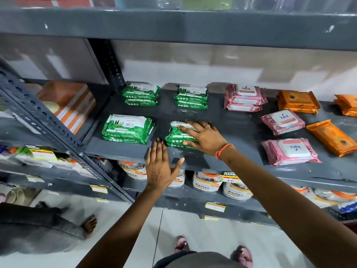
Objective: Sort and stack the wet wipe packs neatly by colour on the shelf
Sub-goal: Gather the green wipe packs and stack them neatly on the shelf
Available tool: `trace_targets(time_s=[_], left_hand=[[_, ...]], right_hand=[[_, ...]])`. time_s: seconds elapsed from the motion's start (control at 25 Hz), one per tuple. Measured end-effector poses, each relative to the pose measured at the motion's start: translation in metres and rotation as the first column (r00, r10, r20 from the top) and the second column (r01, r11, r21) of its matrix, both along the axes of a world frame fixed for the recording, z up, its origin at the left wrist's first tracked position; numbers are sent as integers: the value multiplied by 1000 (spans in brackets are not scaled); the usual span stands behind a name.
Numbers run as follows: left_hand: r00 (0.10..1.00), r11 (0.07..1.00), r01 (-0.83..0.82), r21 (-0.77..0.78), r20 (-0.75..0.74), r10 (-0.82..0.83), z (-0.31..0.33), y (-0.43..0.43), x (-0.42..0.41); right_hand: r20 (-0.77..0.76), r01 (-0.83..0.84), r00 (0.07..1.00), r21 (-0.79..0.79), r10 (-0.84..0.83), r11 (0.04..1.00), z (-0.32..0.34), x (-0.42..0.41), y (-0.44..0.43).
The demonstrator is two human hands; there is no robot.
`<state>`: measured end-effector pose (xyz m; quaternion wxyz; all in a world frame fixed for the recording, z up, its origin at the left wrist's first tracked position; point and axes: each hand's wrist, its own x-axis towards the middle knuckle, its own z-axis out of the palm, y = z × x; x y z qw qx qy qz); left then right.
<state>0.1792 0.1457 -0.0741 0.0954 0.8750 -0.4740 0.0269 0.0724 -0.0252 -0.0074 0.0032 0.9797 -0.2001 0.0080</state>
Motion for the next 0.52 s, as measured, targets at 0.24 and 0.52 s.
trace_targets(time_s=[0.24, 0.52], left_hand=[[812, 912, -200, -357, -582, -50, 22, -23, 1], [625, 818, -414, -399, -778, -64, 48, -75, 15]], right_hand=[[240, 102, 963, 99, -123, 990, 1, -6, 7], [155, 170, 497, 948, -854, 271, -17, -4, 29]])
